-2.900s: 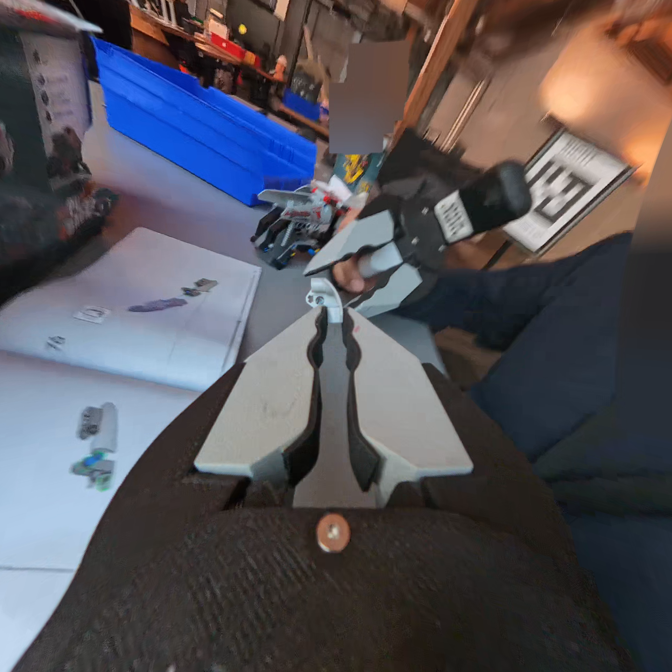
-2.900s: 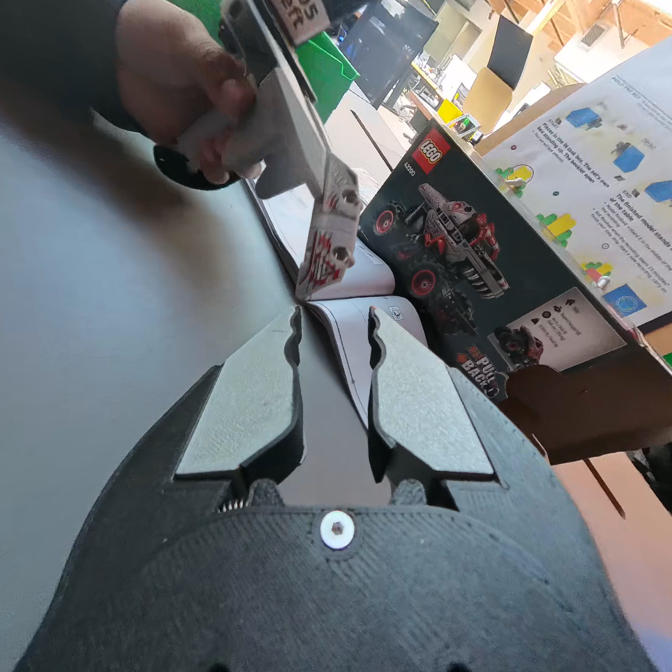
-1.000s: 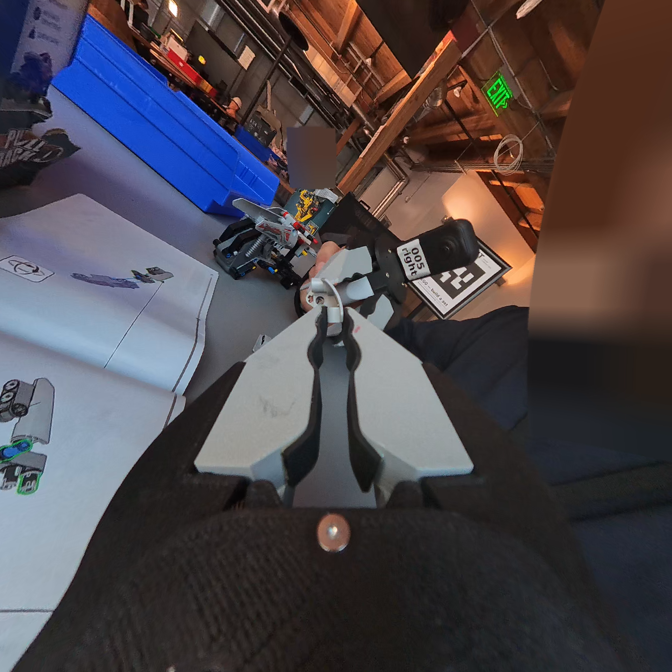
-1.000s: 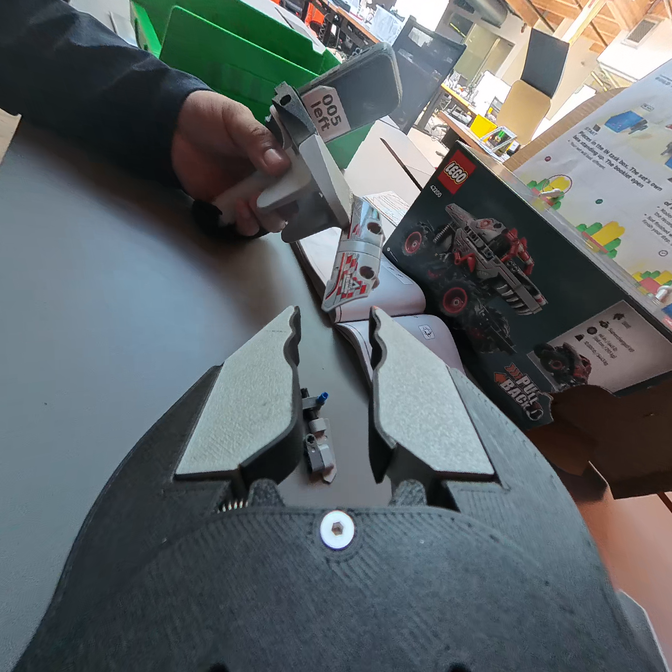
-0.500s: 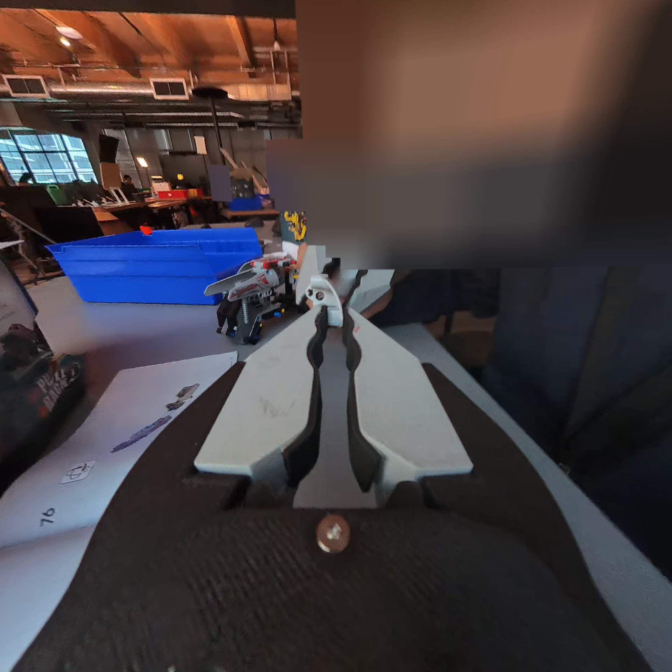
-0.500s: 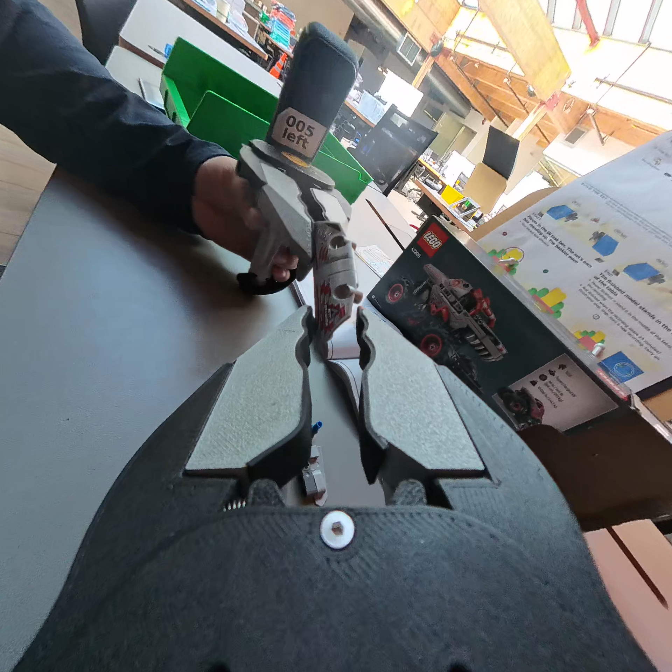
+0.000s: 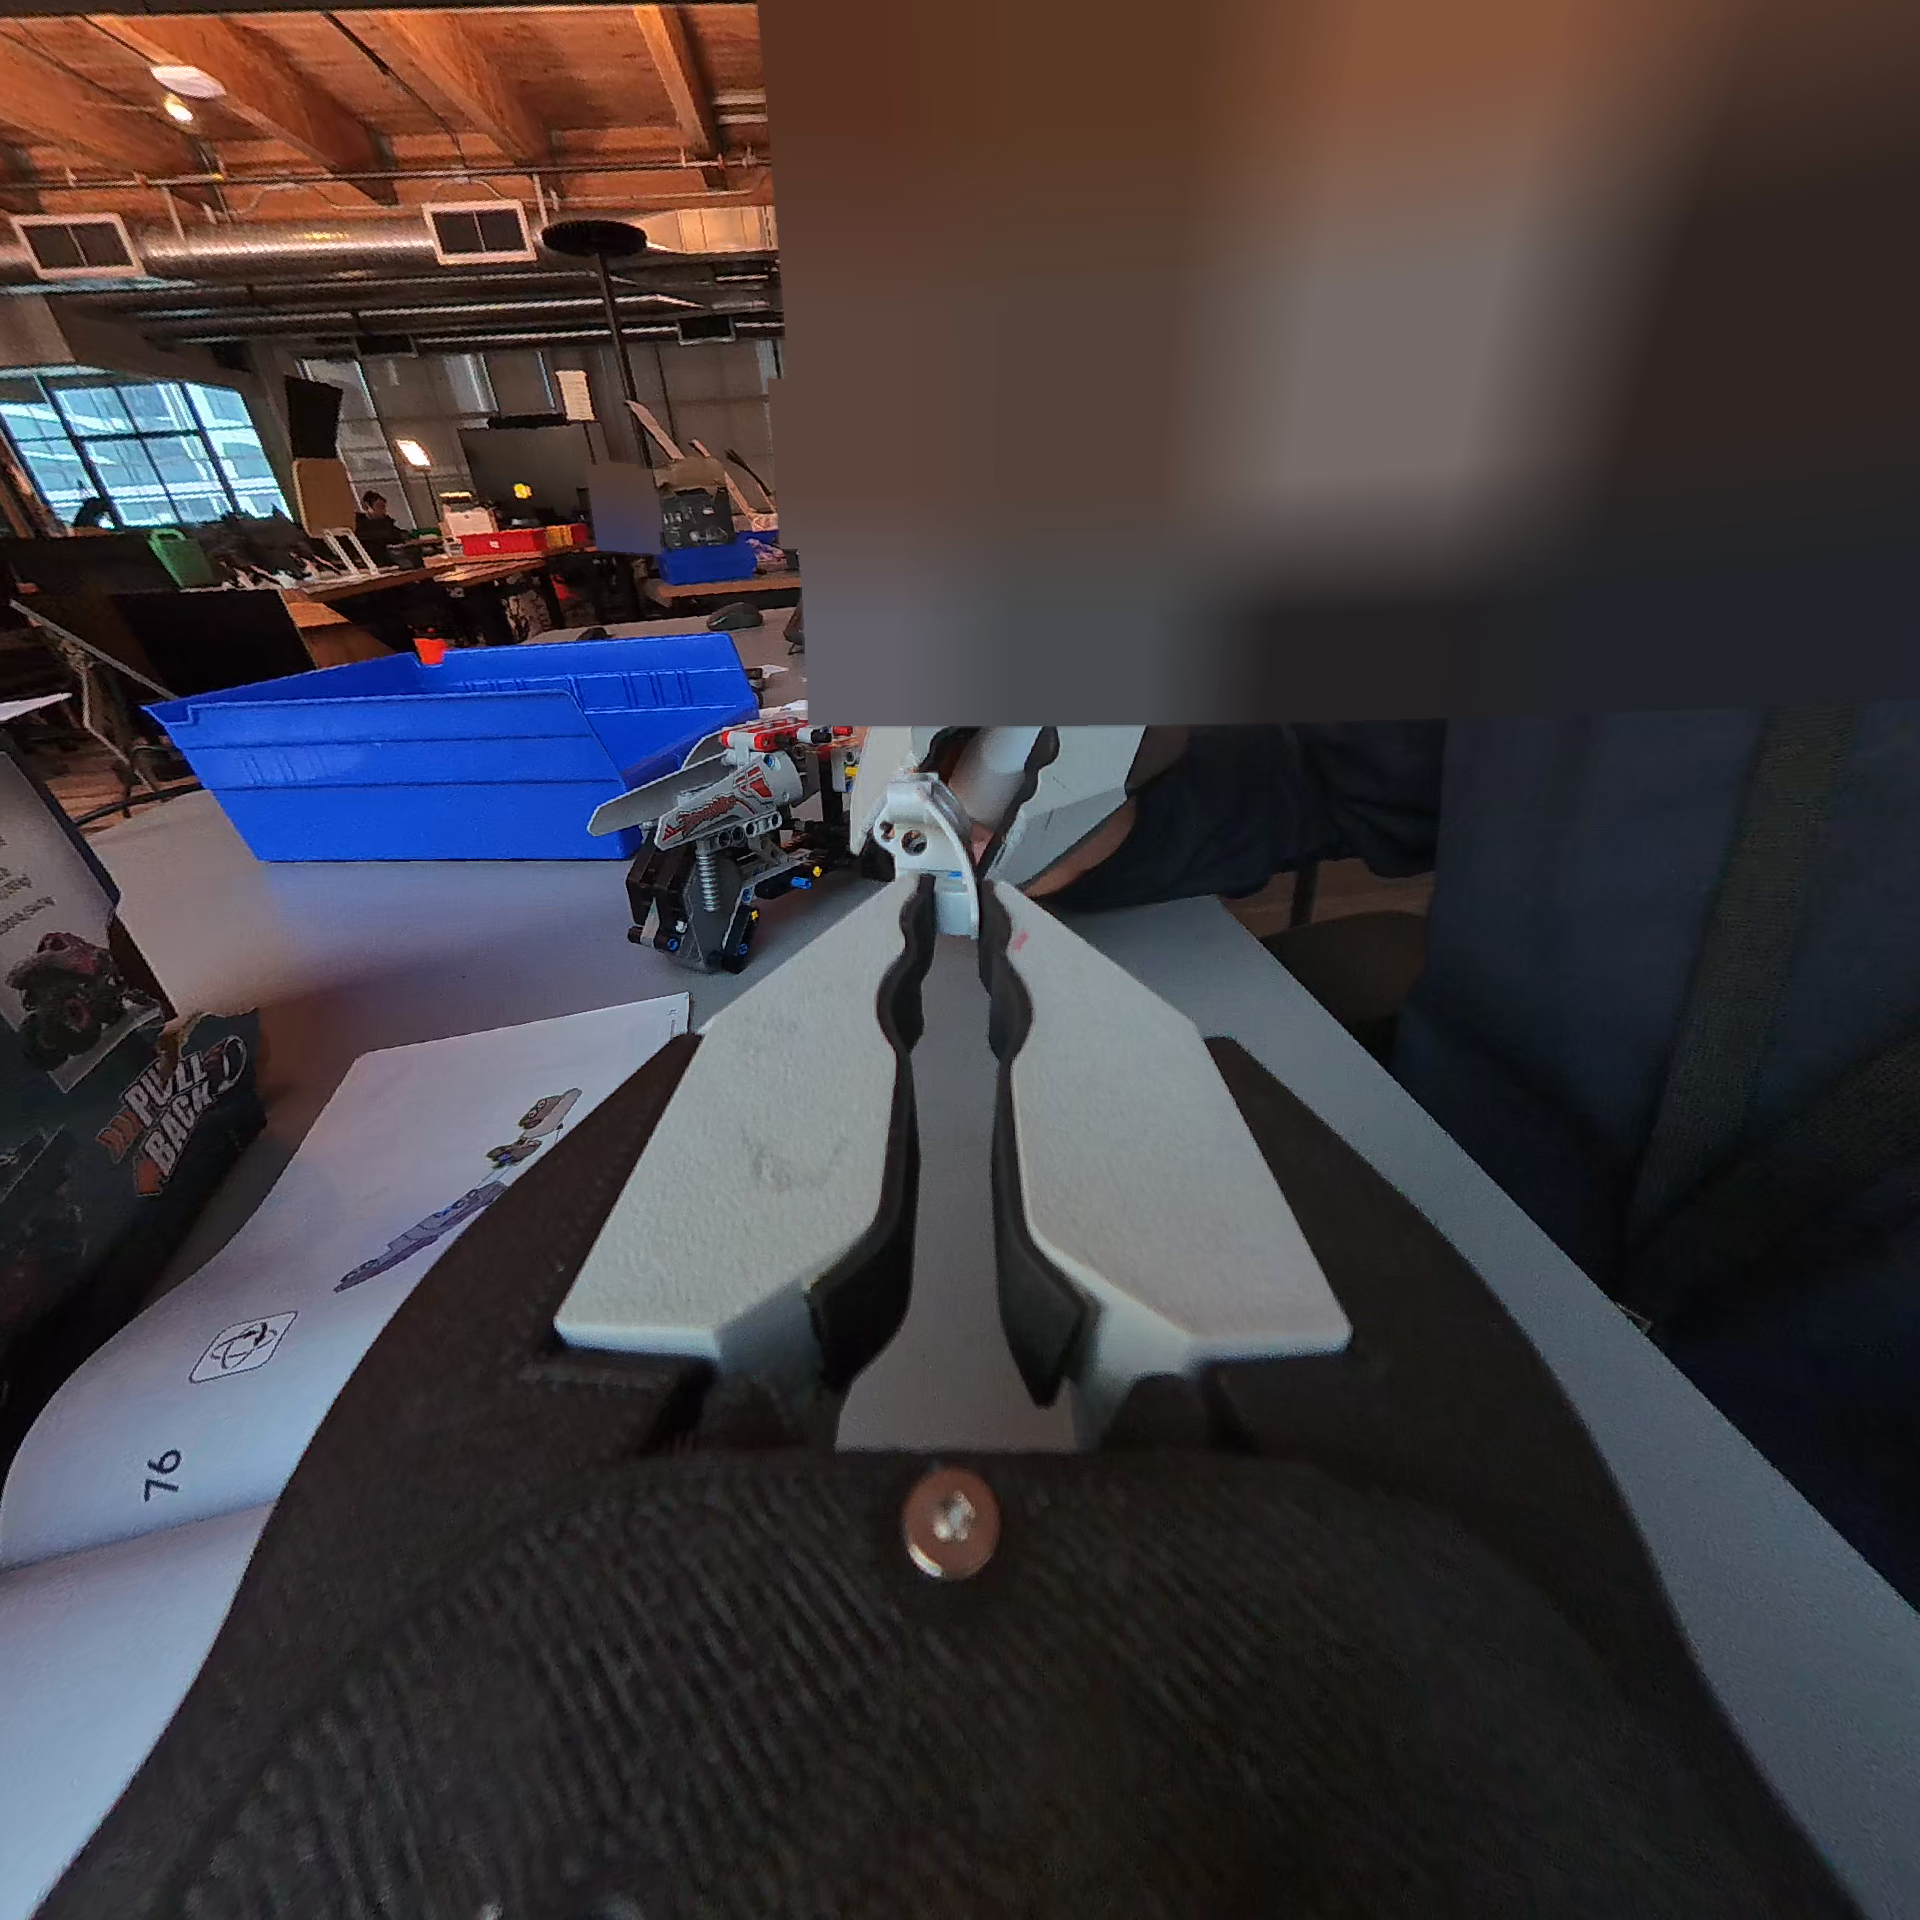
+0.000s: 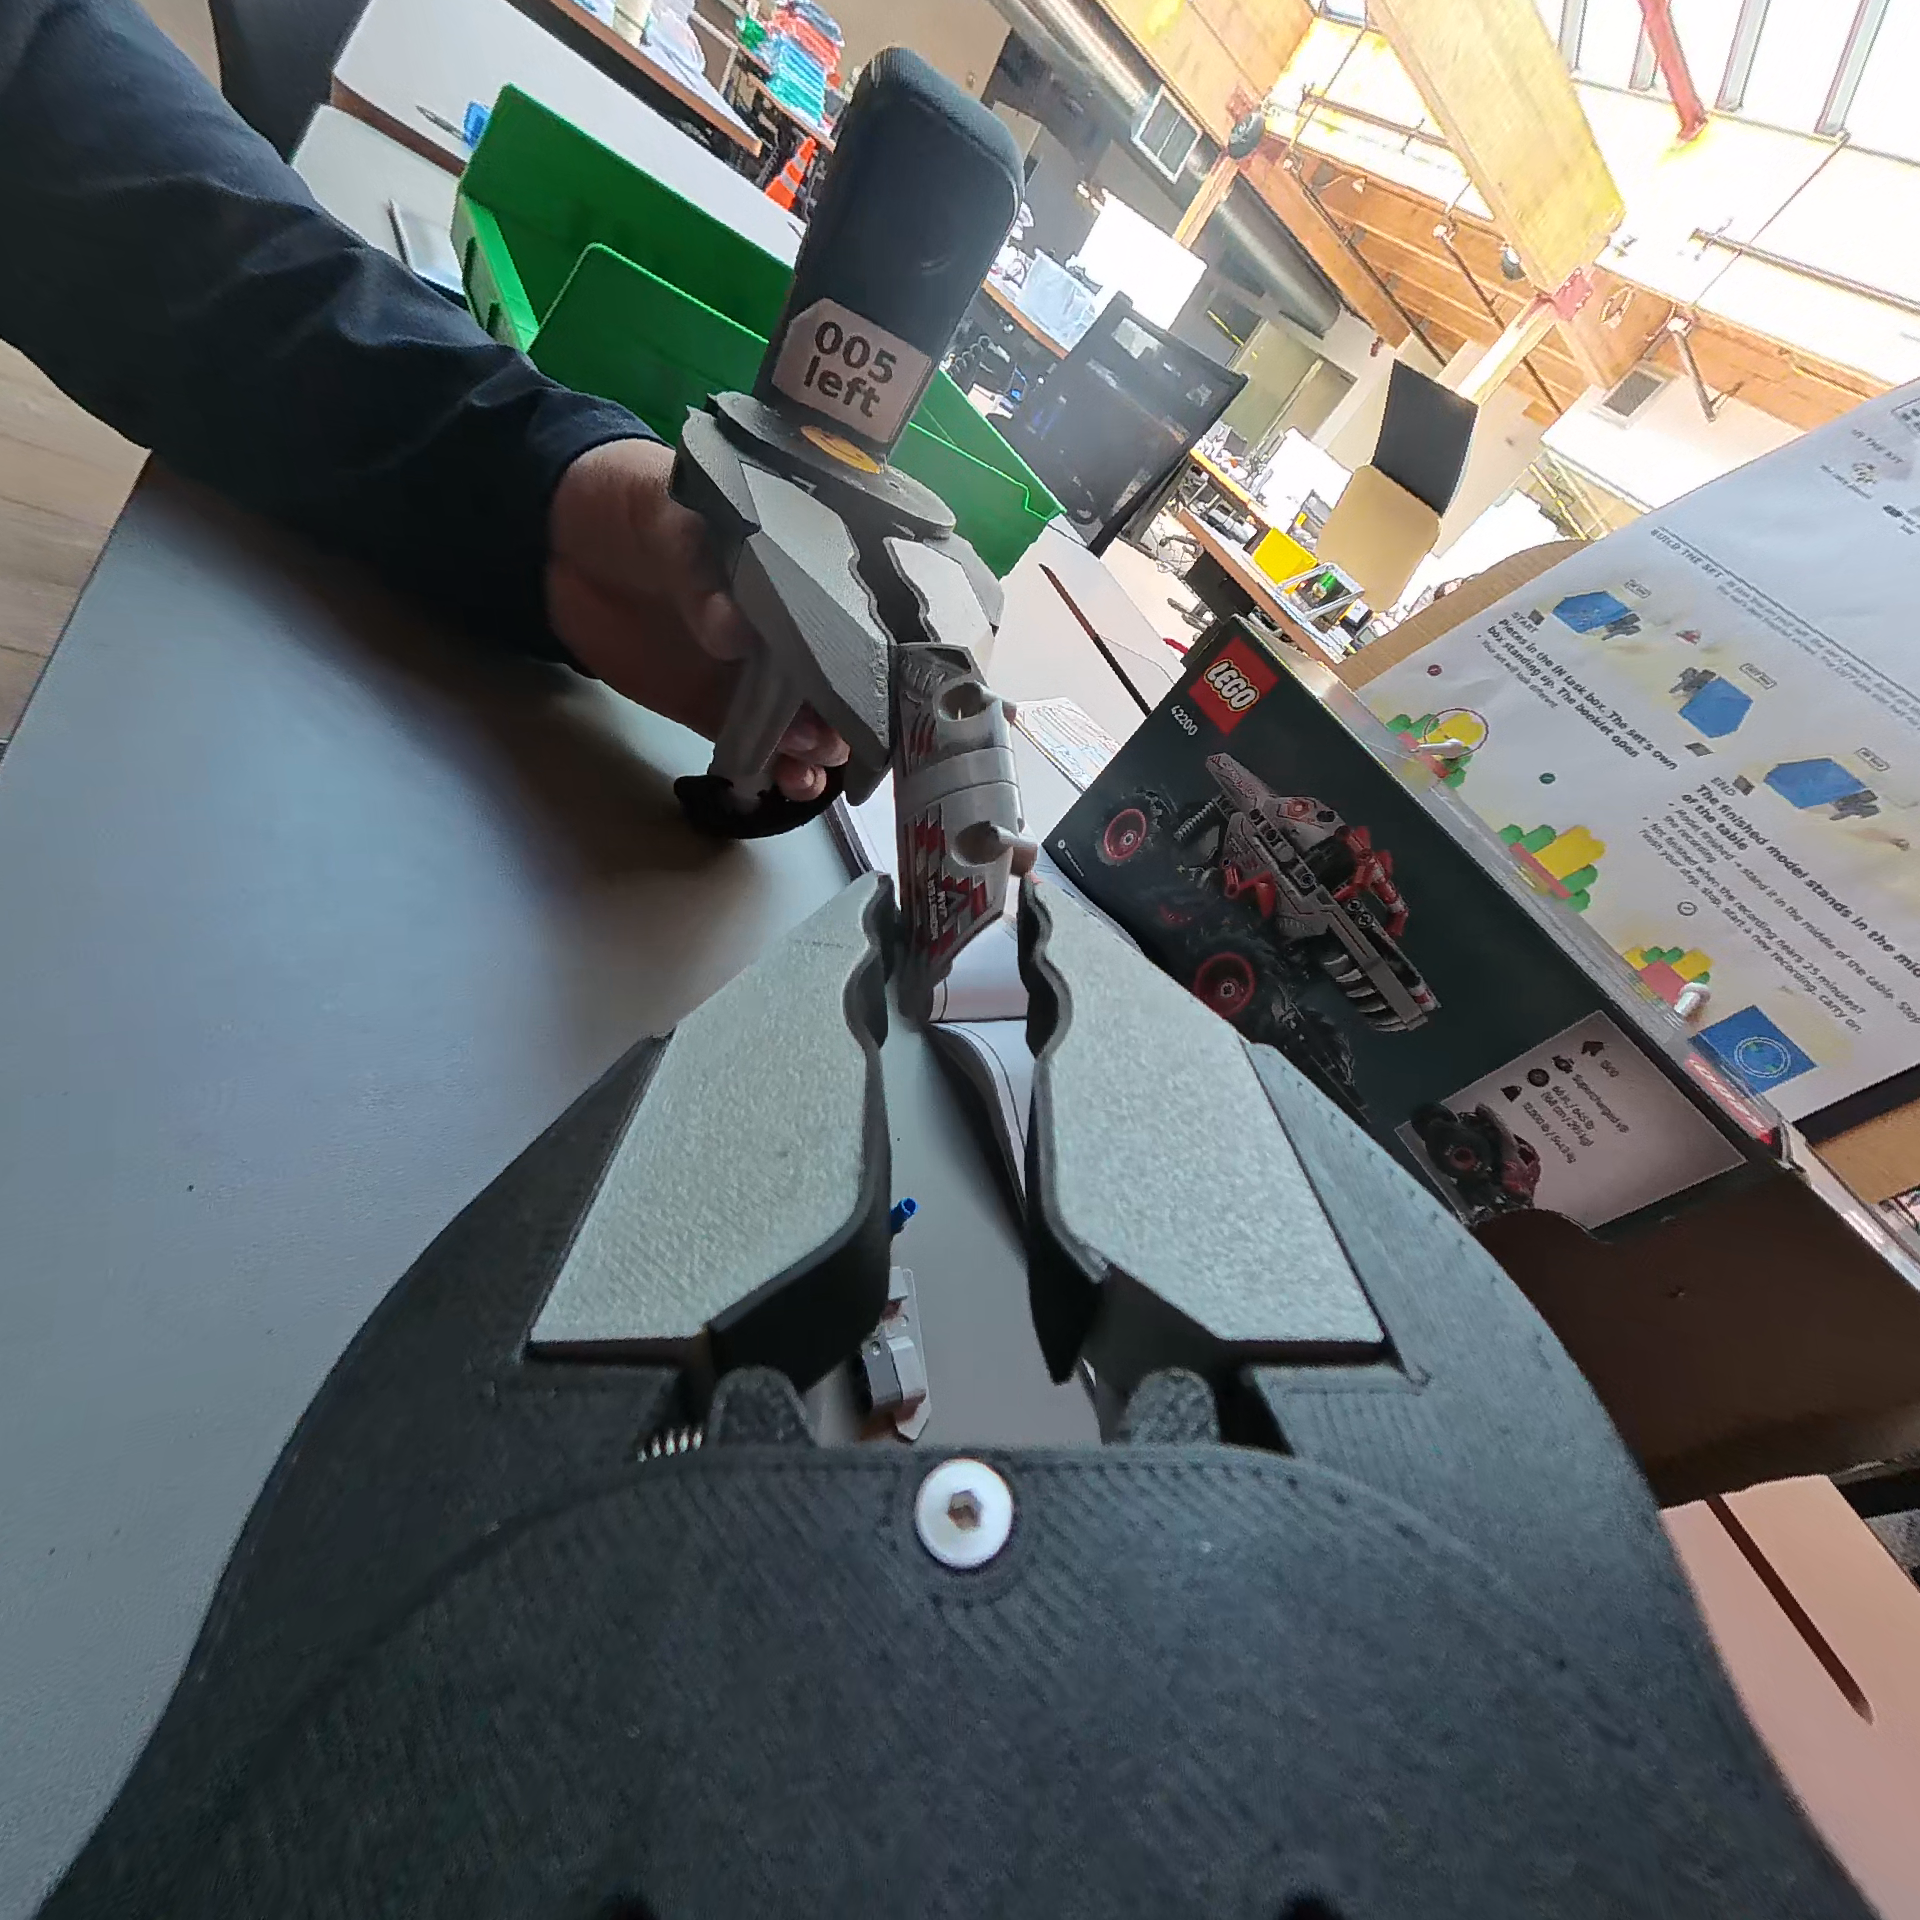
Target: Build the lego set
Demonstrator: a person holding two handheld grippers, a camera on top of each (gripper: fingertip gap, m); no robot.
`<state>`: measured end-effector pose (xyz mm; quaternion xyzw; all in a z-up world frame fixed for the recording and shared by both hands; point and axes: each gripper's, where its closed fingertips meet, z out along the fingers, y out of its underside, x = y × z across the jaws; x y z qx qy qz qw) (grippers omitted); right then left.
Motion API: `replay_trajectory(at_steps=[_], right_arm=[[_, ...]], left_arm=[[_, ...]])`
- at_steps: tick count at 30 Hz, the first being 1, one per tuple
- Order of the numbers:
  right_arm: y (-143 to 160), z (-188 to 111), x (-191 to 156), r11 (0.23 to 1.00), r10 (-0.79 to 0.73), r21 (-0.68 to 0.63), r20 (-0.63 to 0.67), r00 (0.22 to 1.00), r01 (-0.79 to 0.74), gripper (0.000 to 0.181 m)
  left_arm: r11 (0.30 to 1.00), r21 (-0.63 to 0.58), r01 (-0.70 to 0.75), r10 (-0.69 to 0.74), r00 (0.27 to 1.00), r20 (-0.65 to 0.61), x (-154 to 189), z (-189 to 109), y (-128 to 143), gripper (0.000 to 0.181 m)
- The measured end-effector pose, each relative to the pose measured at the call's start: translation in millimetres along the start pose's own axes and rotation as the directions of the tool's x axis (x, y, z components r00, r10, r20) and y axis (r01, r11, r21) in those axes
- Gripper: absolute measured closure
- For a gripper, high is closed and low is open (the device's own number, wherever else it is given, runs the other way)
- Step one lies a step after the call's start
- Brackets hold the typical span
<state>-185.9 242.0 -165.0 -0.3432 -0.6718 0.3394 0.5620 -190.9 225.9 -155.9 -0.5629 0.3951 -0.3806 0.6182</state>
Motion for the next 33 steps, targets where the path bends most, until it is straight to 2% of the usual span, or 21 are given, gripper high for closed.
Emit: replay_trajectory(at_steps=[9,15,23,33], right_arm=[[0,0,-1,1.0,-0.001,-0.006,0.001,1.0,0.001,0.162],[-1,0,-9,0.988,-0.149,-0.032,-0.027,0.988,0.149,0.165],[-8,-4,-13,0.987,-0.161,-0.003,-0.019,0.987,0.161,0.167],[-9,-4,-13,0.987,-0.16,-0.002,-0.016,0.987,0.16,0.166]], left_arm=[[1.0,0.001,-0.007,0.007,1.0,-0.004,0,0,0,0.177],[0.979,-0.018,-0.201,0.2,0.979,-0.048,7,-4,4,0.177],[0.949,-0.022,-0.315,0.313,0.948,-0.057,14,-1,2,0.176],[0.951,-0.035,-0.306,0.304,0.951,-0.055,15,-1,3,0.177]])
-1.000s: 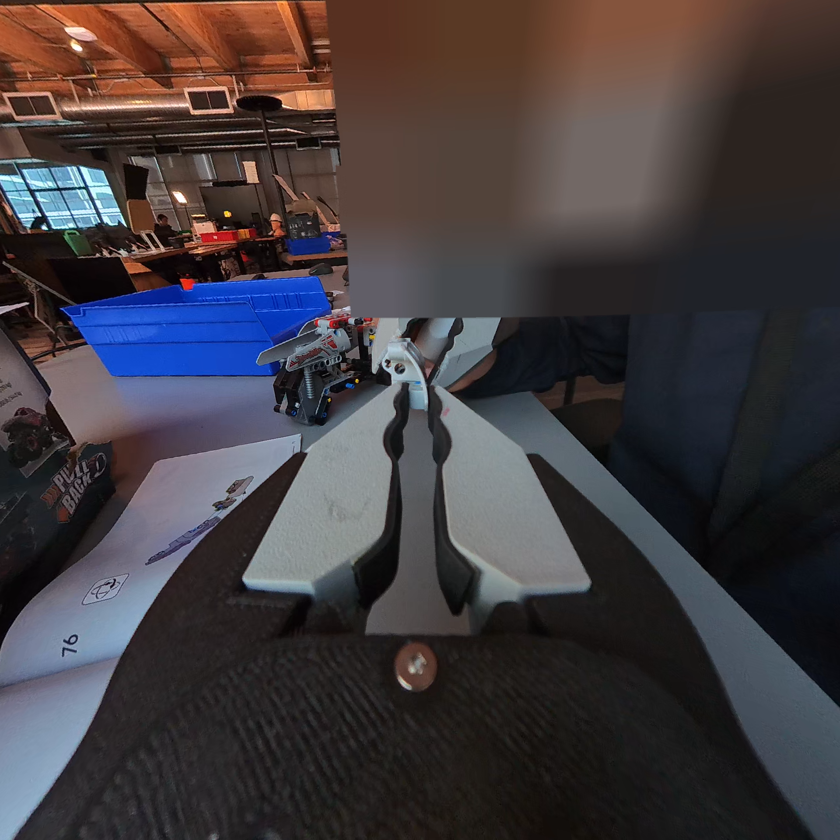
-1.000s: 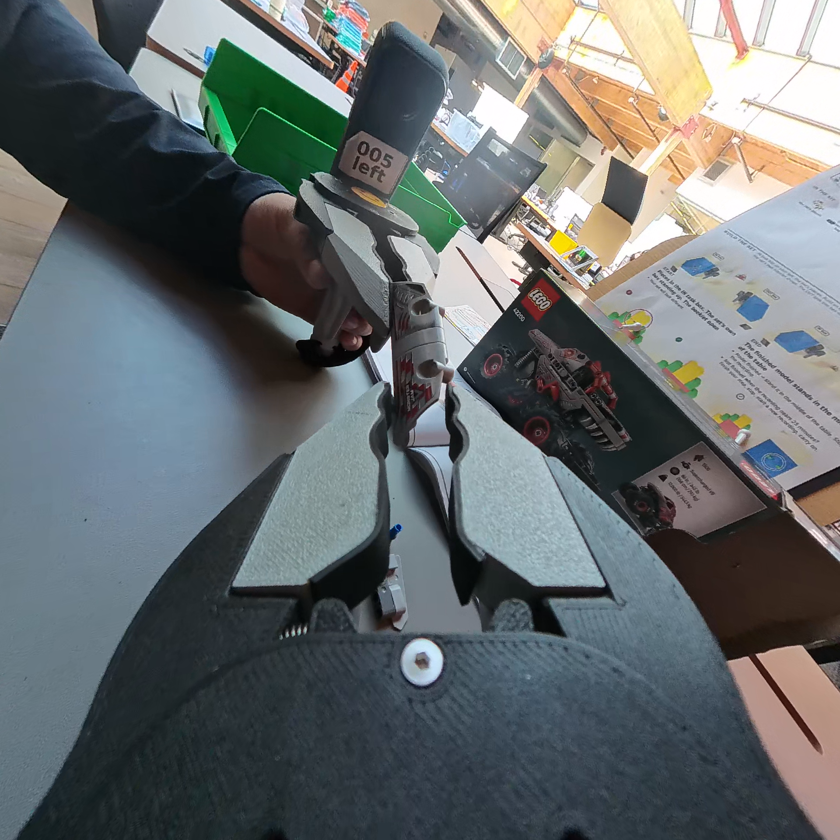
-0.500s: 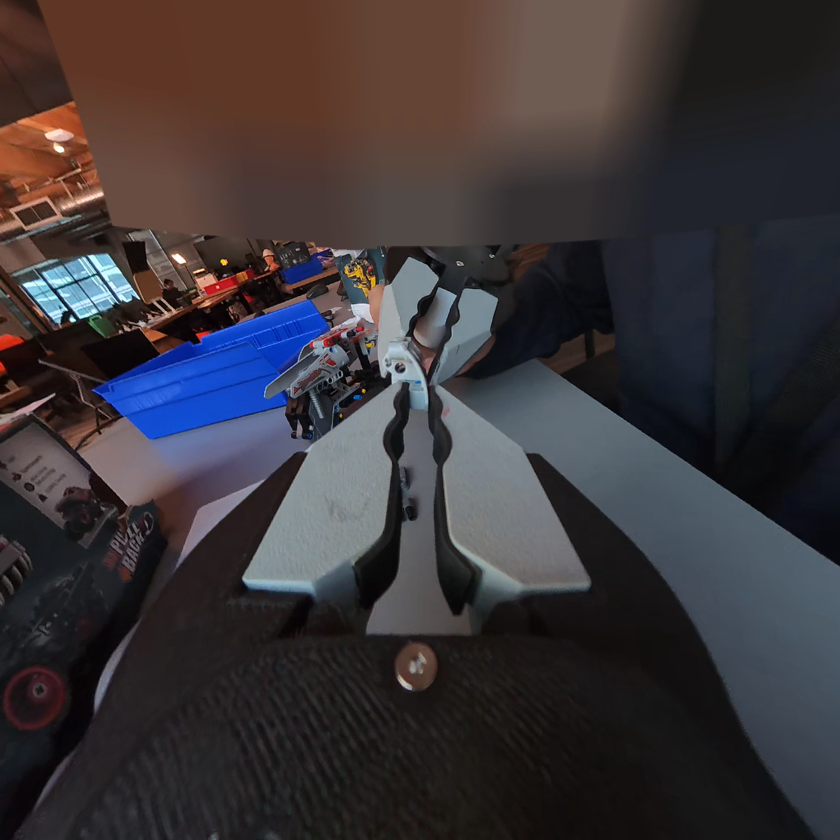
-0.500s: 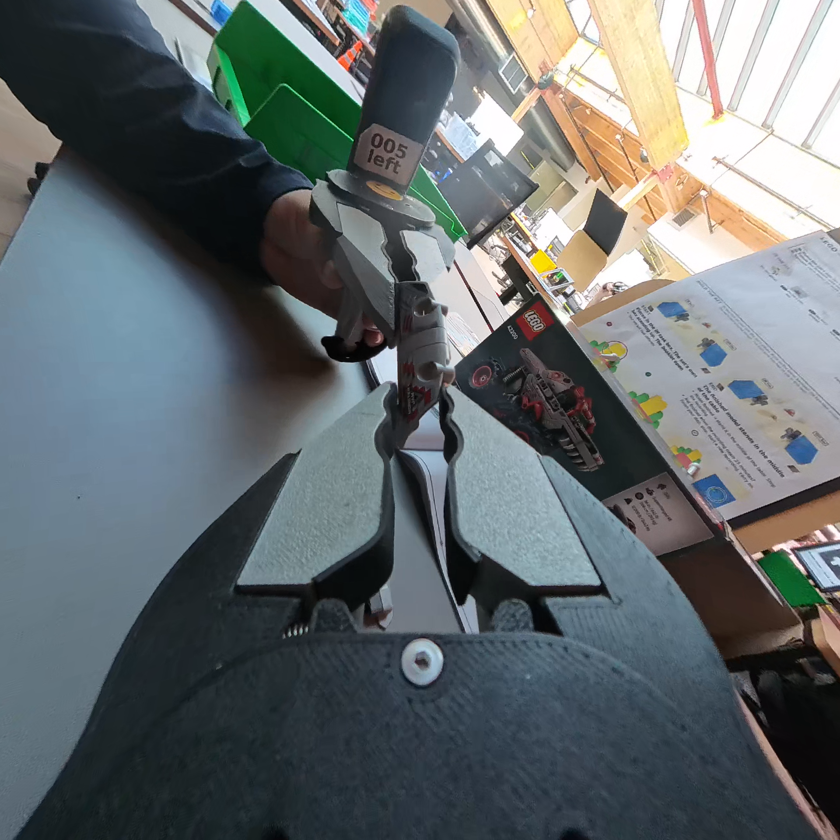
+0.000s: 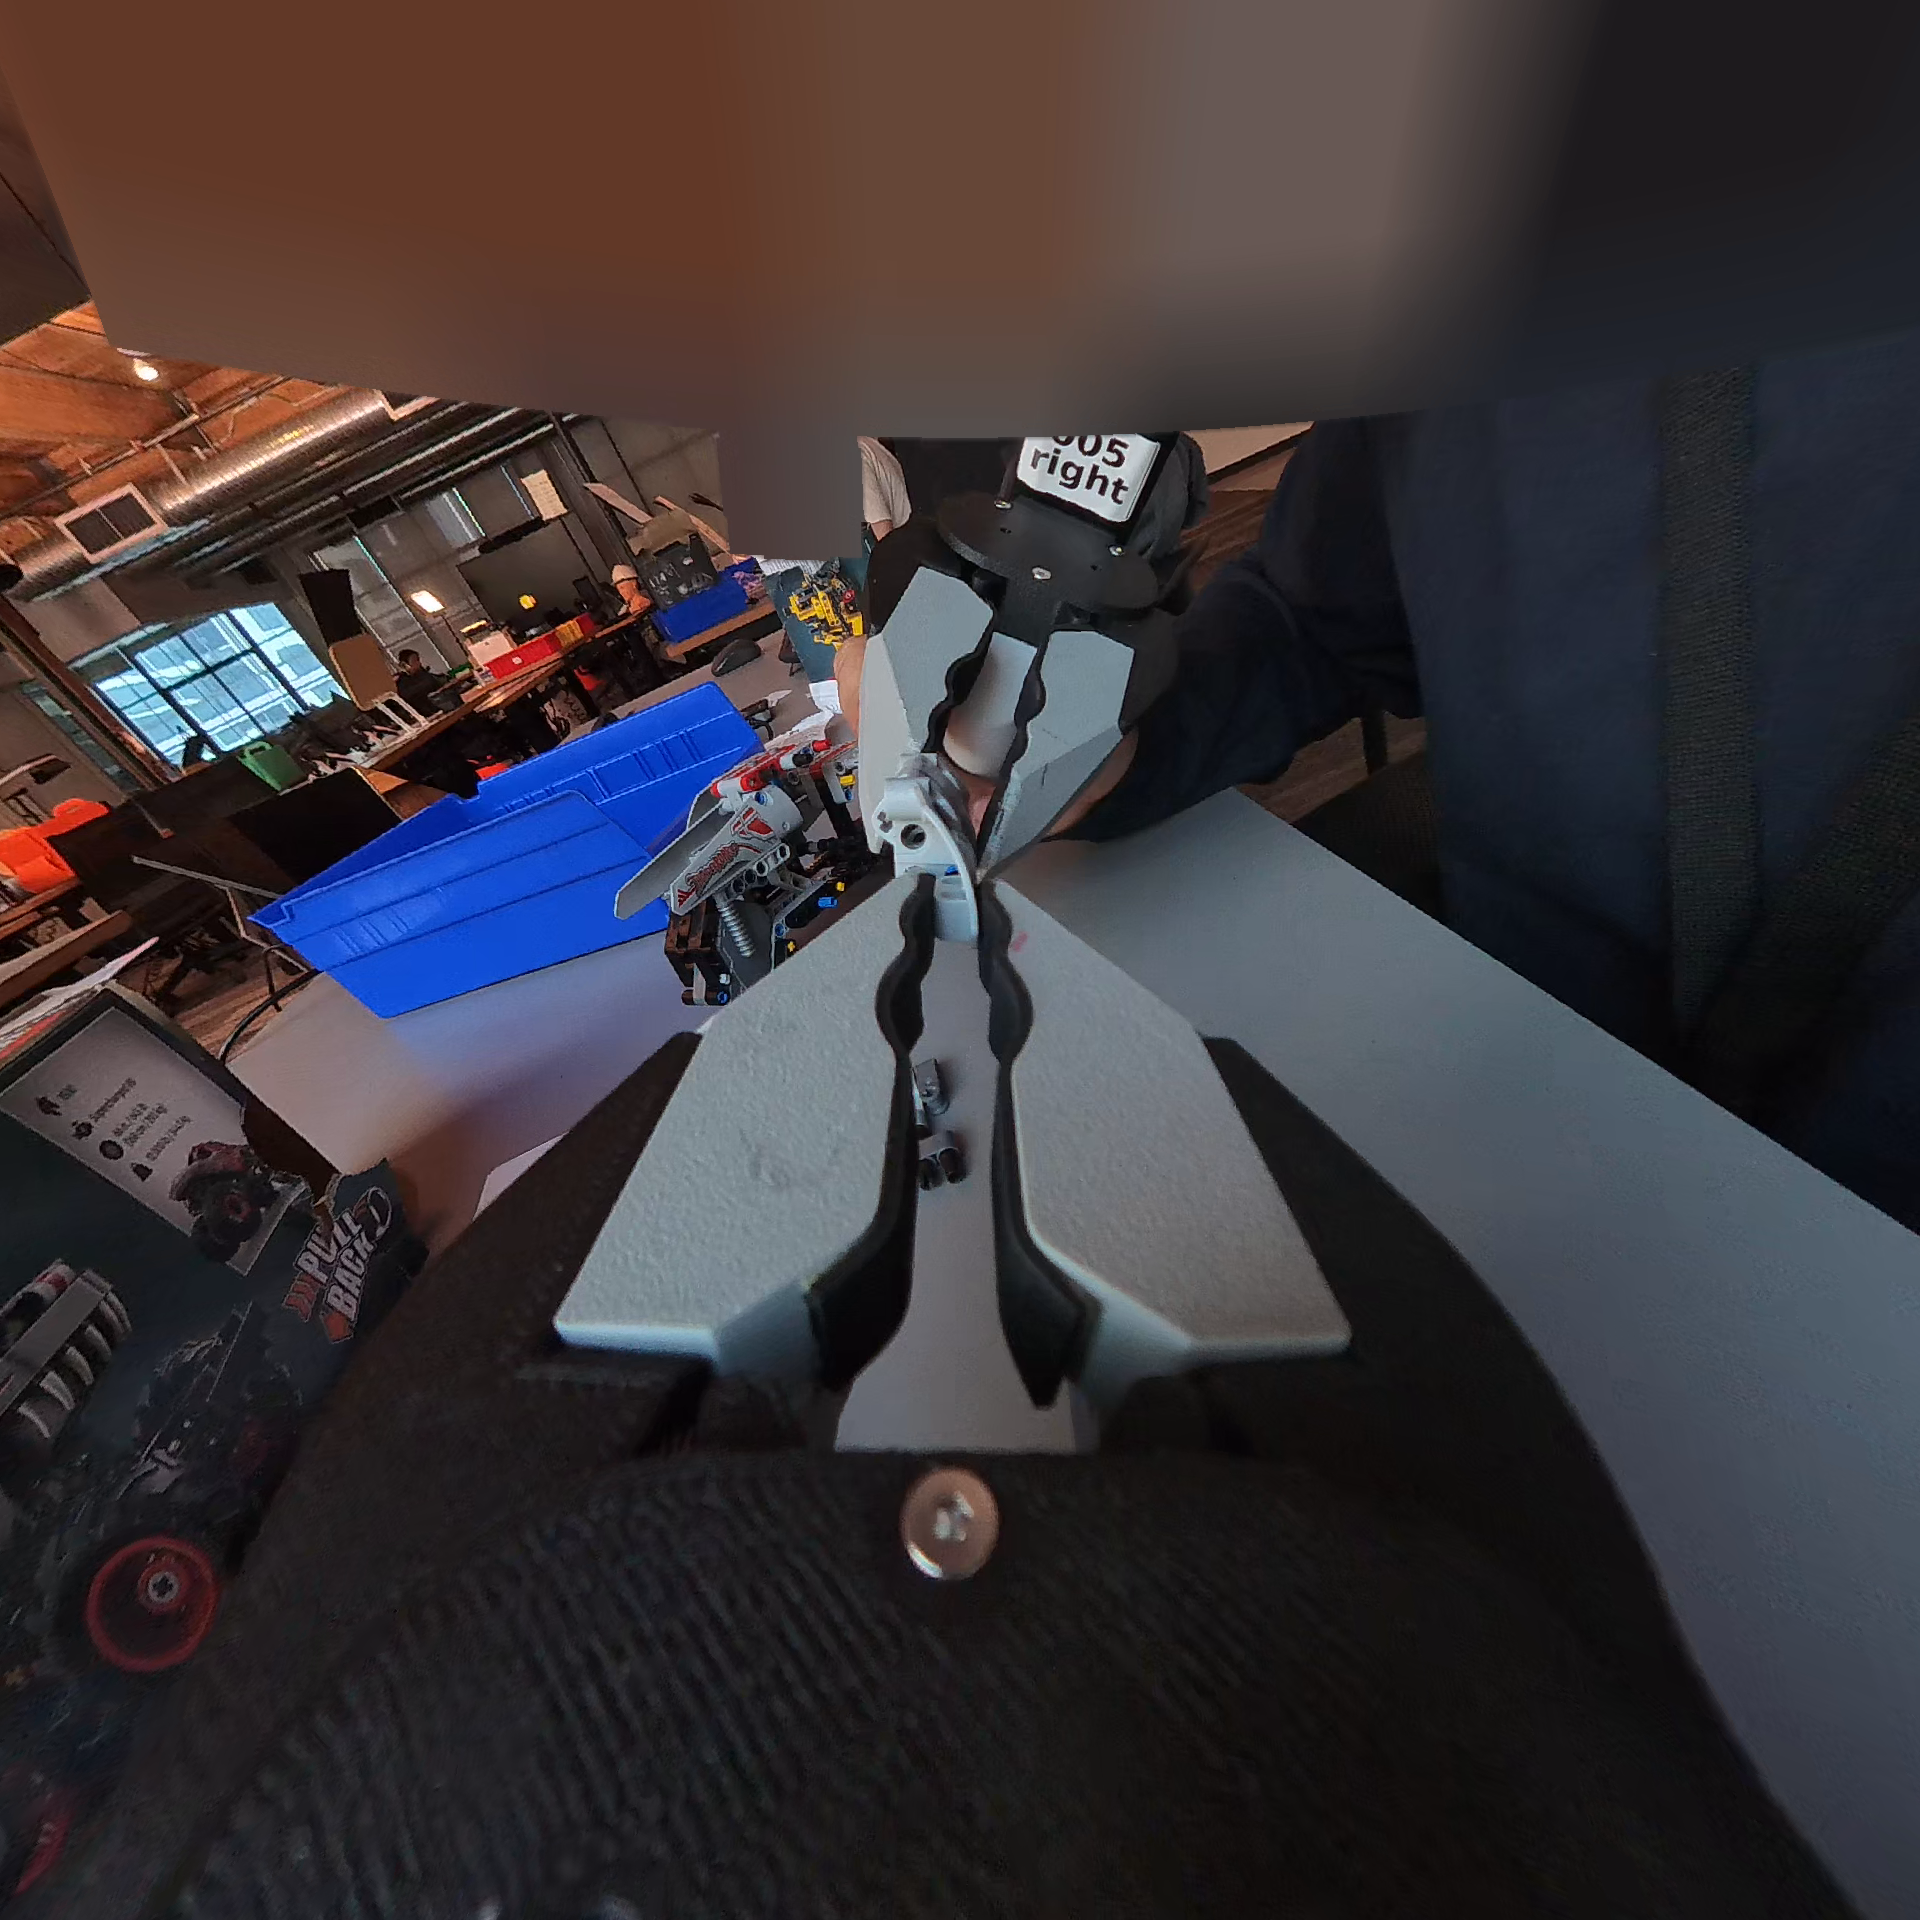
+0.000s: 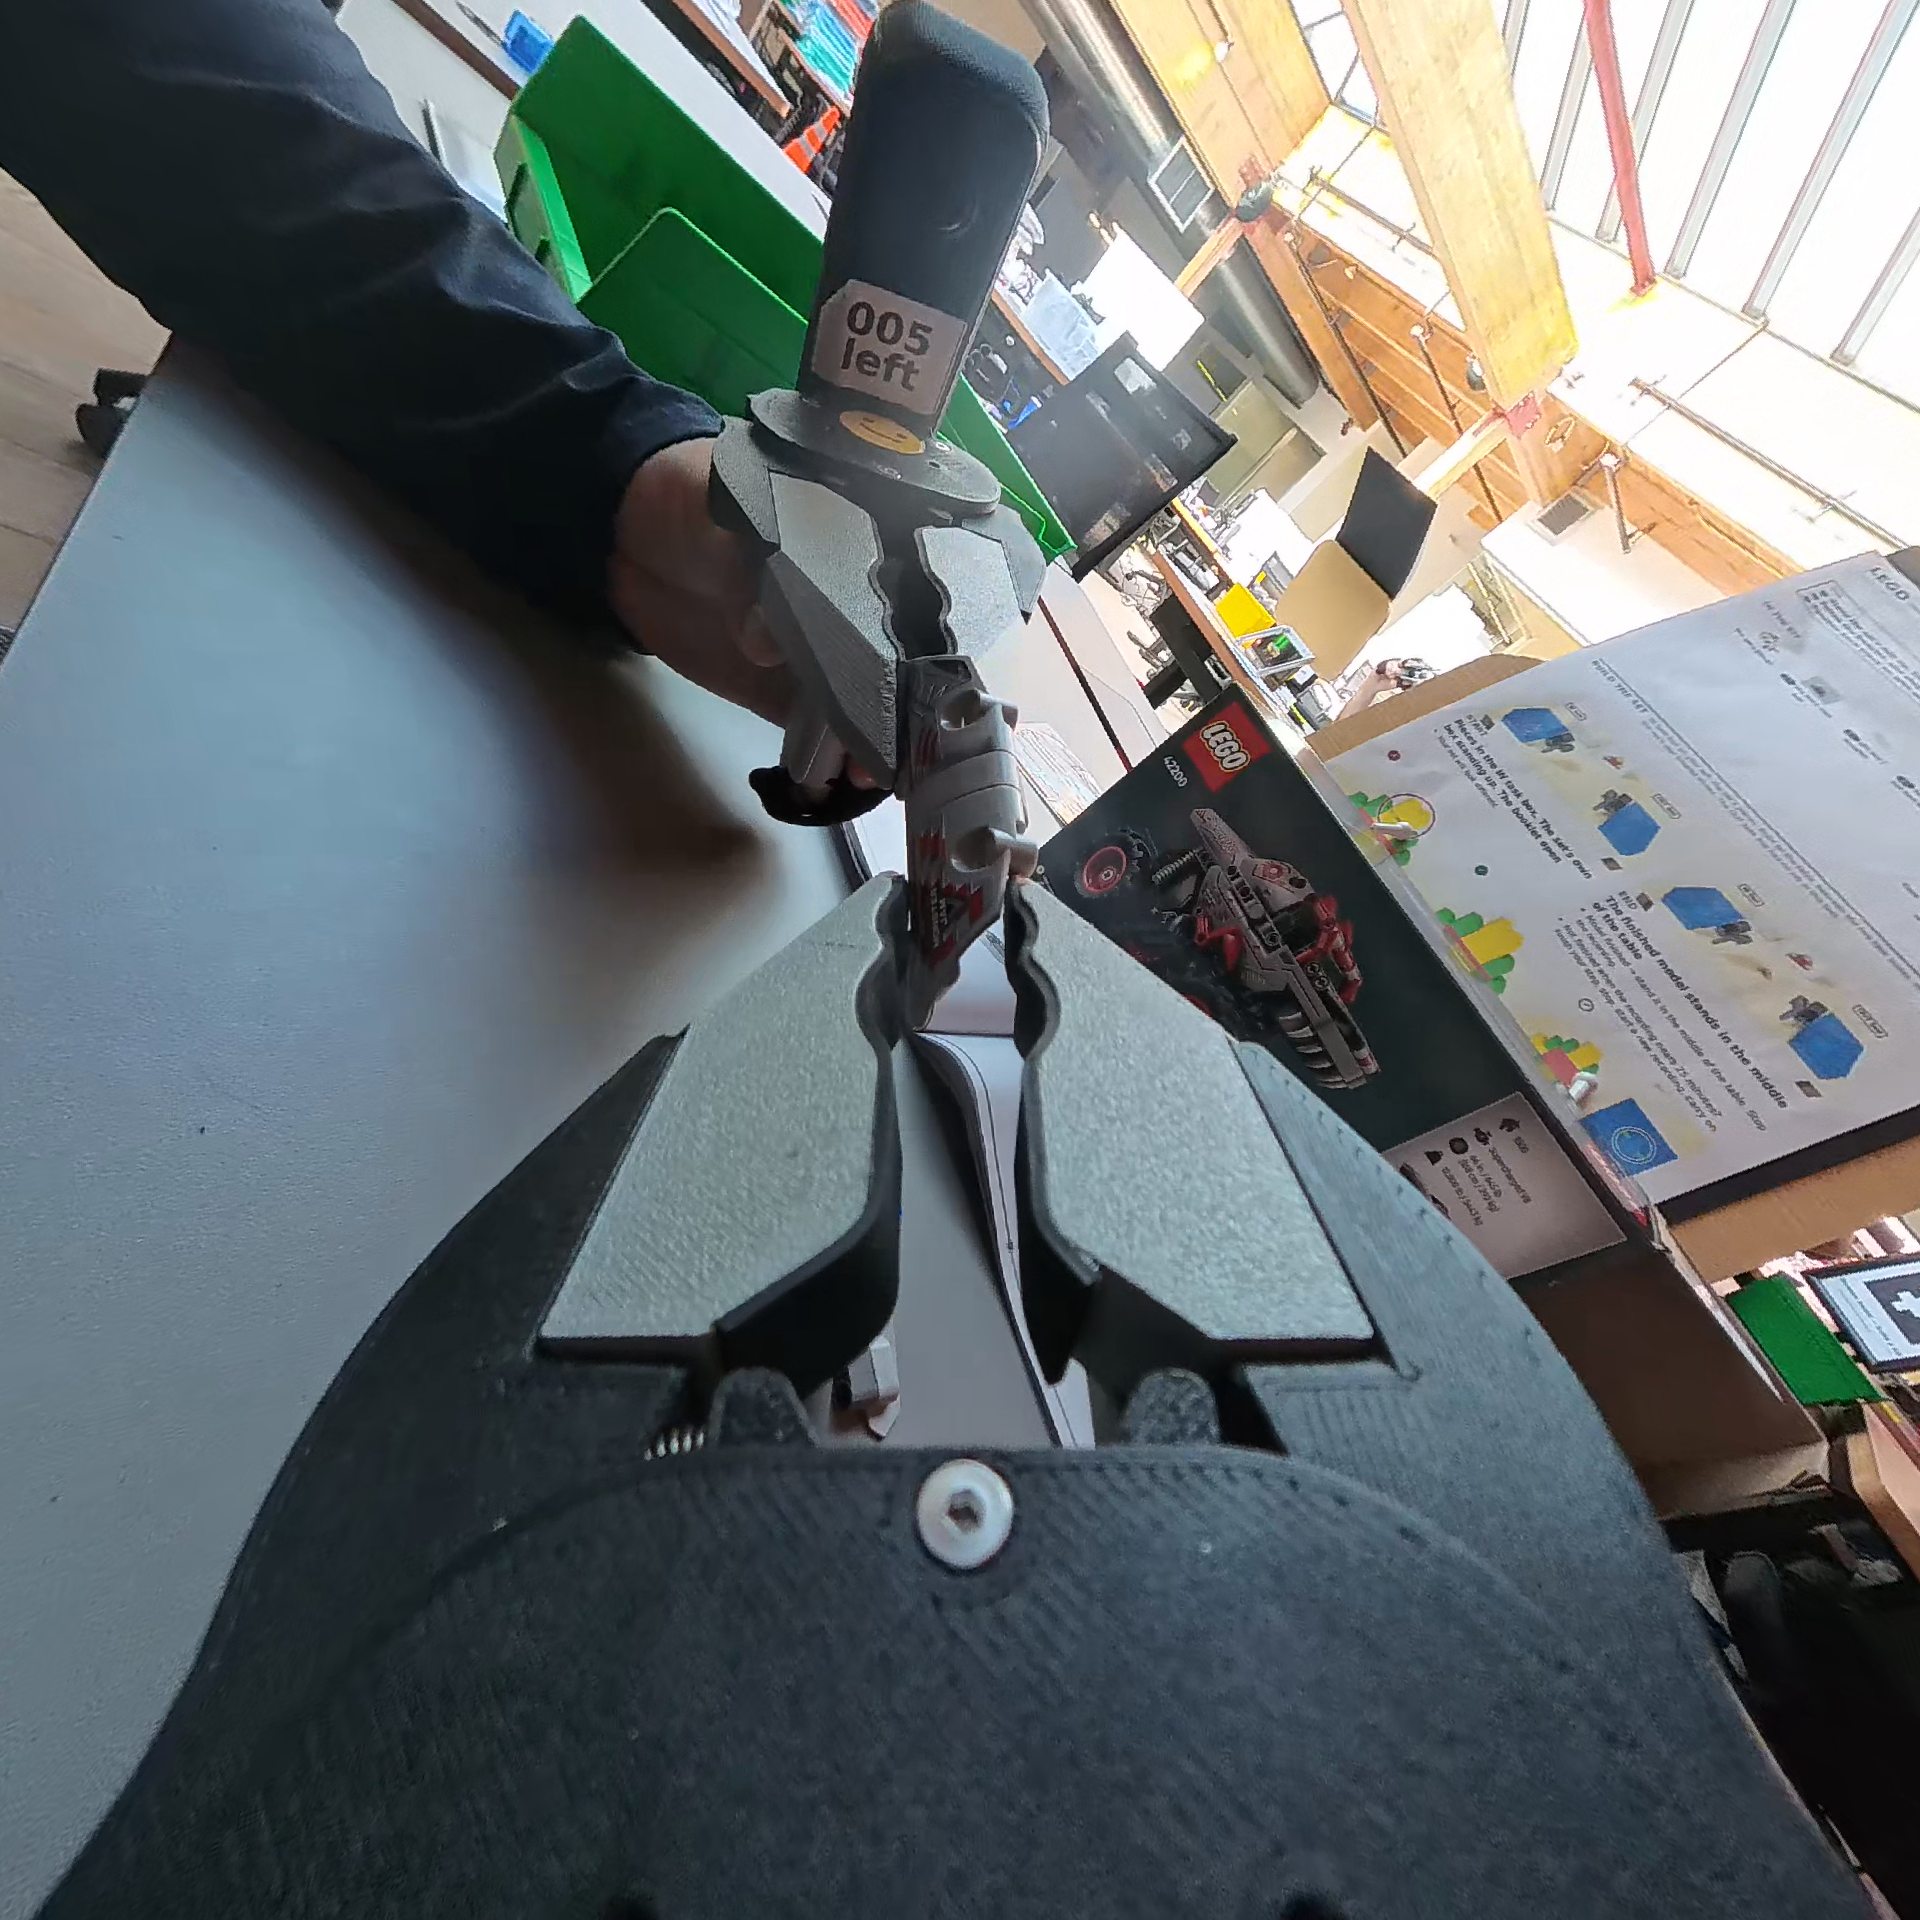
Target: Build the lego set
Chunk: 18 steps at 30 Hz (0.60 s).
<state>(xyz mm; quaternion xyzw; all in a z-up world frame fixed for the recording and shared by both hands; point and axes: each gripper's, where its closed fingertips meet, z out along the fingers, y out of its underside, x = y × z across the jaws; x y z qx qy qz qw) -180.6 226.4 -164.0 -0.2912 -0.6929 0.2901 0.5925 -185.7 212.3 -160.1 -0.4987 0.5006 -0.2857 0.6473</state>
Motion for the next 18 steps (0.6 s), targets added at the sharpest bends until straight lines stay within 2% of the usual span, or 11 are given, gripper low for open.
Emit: replay_trajectory(at_steps=[18], right_arm=[[-0.3,-0.4,-1.0,1.0,0.018,0.006,0.014,1.0,-0.018,0.166]], left_arm=[[0.999,0.008,0.041,-0.041,0.999,-0.007,0.8,0.6,-0.3,0.177]])
